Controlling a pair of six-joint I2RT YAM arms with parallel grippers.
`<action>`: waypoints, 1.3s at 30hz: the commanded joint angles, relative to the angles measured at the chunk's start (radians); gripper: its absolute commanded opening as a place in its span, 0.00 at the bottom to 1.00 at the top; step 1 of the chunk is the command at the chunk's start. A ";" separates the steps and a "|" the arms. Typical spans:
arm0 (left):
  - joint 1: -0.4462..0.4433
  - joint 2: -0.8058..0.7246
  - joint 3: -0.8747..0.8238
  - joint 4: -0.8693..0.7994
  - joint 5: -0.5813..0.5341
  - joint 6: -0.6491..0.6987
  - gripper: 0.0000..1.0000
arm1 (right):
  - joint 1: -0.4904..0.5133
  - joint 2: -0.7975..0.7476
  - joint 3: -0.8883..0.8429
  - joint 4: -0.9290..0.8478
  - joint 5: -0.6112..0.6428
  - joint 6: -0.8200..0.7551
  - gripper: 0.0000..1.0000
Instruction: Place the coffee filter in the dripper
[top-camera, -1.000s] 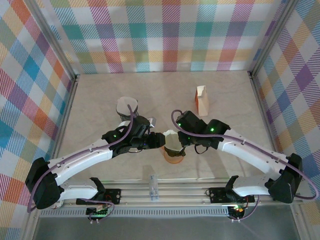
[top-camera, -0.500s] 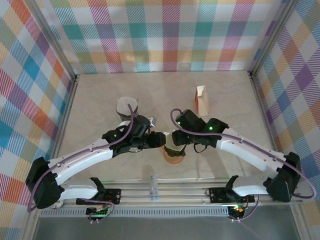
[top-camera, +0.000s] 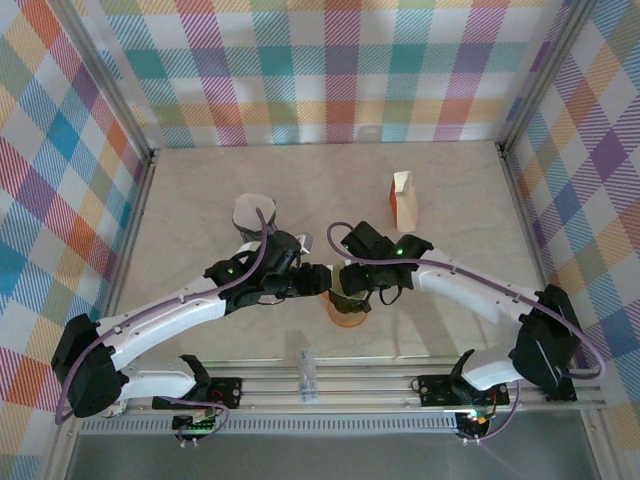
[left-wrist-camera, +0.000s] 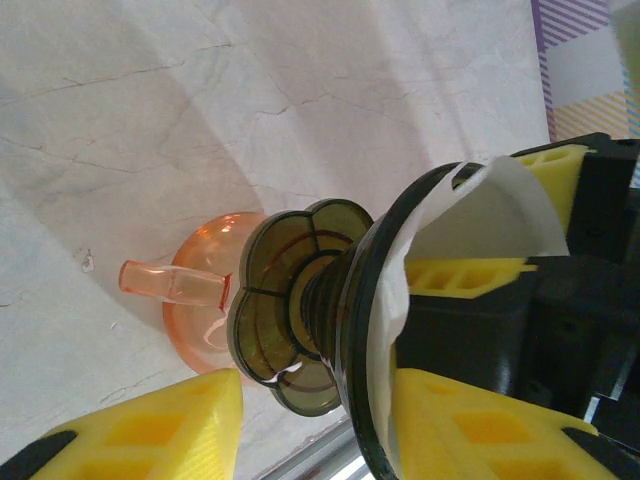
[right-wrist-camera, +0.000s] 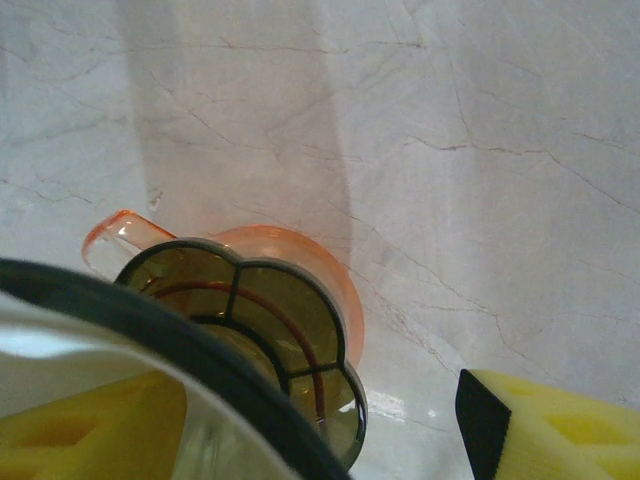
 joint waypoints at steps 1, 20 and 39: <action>-0.013 0.002 0.013 -0.001 -0.012 0.015 0.45 | -0.006 0.018 -0.024 0.019 -0.015 -0.003 0.73; -0.013 -0.008 0.011 0.056 -0.018 0.002 0.58 | -0.004 0.009 -0.063 0.044 -0.021 0.020 0.72; -0.013 0.026 0.005 0.036 -0.004 0.002 0.36 | -0.005 -0.012 -0.061 0.059 -0.025 0.034 0.73</action>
